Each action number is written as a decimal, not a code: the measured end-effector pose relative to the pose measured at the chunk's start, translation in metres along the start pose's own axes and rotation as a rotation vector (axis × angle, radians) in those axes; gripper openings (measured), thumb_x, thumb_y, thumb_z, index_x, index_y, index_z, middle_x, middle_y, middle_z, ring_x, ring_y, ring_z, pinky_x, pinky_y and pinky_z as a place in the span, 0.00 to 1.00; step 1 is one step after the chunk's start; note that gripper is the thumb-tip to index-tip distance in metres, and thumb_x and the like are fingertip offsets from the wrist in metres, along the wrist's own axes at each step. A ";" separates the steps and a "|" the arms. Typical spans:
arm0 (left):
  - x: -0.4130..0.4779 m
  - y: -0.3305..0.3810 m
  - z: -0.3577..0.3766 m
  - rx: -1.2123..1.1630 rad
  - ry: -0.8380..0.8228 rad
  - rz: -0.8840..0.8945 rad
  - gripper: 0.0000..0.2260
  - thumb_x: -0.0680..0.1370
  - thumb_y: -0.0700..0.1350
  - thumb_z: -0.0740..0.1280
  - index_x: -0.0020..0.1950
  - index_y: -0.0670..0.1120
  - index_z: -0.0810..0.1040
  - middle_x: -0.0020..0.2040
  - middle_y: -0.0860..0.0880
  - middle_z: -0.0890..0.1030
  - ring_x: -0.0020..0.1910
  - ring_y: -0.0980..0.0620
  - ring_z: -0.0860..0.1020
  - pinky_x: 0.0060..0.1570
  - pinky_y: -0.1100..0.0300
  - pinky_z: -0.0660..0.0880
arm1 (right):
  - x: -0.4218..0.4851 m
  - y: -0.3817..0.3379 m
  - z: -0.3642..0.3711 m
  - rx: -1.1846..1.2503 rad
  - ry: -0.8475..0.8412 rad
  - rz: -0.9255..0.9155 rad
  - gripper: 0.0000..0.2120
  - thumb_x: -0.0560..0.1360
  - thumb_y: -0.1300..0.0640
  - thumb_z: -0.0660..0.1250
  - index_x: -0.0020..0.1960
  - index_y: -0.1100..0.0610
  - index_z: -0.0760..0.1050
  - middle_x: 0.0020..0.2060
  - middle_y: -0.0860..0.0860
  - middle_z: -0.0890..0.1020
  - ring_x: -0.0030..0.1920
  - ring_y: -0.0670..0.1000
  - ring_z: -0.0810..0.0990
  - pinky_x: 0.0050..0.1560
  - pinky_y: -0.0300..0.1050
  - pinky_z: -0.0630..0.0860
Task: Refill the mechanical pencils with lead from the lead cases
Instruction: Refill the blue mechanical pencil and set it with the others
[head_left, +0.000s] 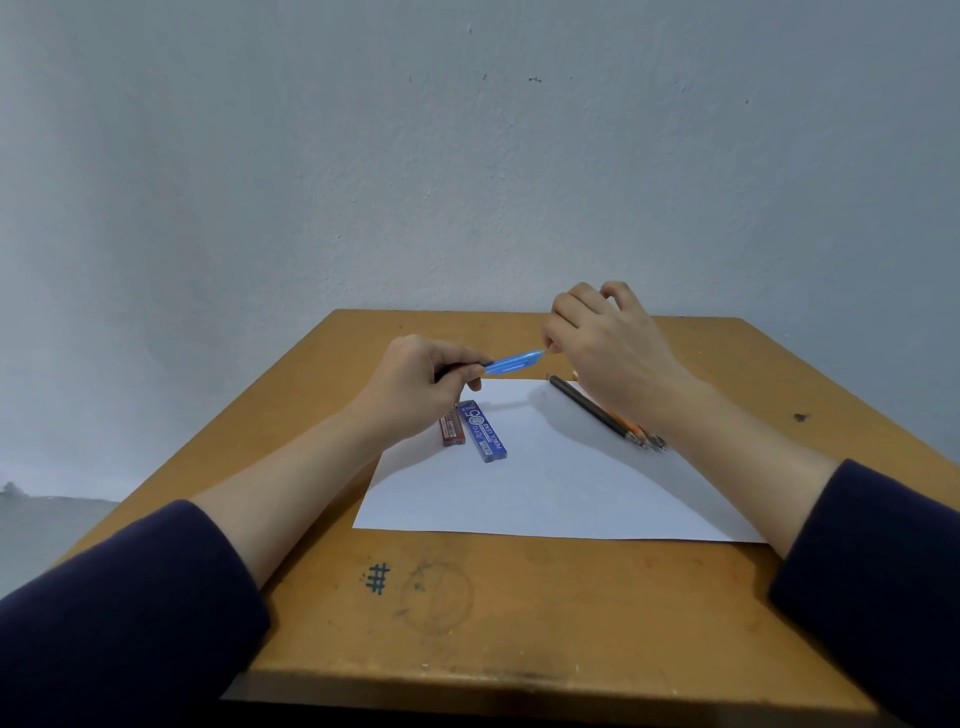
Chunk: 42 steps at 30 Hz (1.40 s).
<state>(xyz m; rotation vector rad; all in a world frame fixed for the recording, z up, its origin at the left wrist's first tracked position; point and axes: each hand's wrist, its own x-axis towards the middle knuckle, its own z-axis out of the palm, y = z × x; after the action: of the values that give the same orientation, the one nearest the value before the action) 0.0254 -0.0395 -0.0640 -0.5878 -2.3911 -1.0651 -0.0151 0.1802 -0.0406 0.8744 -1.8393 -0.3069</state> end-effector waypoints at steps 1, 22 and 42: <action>0.000 0.000 0.000 -0.016 0.002 -0.011 0.10 0.78 0.34 0.65 0.55 0.41 0.83 0.35 0.55 0.81 0.29 0.54 0.72 0.29 0.68 0.69 | 0.000 0.000 0.000 0.020 0.006 0.005 0.15 0.72 0.65 0.52 0.38 0.57 0.76 0.36 0.52 0.77 0.39 0.55 0.77 0.44 0.47 0.74; 0.000 0.000 -0.008 0.179 -0.037 0.196 0.10 0.76 0.33 0.67 0.56 0.38 0.82 0.42 0.46 0.84 0.33 0.68 0.76 0.36 0.78 0.68 | -0.003 0.001 0.005 0.043 -0.098 -0.030 0.14 0.74 0.59 0.54 0.40 0.55 0.77 0.37 0.50 0.78 0.40 0.53 0.77 0.42 0.48 0.73; -0.003 -0.002 -0.003 0.181 0.034 0.214 0.12 0.74 0.30 0.67 0.55 0.37 0.82 0.44 0.43 0.85 0.35 0.69 0.76 0.39 0.81 0.67 | -0.003 -0.011 0.001 0.136 -0.153 0.145 0.15 0.74 0.56 0.54 0.36 0.56 0.77 0.33 0.51 0.77 0.37 0.55 0.78 0.38 0.46 0.73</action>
<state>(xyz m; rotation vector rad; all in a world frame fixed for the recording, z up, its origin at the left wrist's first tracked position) 0.0272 -0.0435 -0.0649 -0.7346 -2.3026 -0.7540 -0.0110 0.1748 -0.0493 0.8228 -2.0741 -0.1624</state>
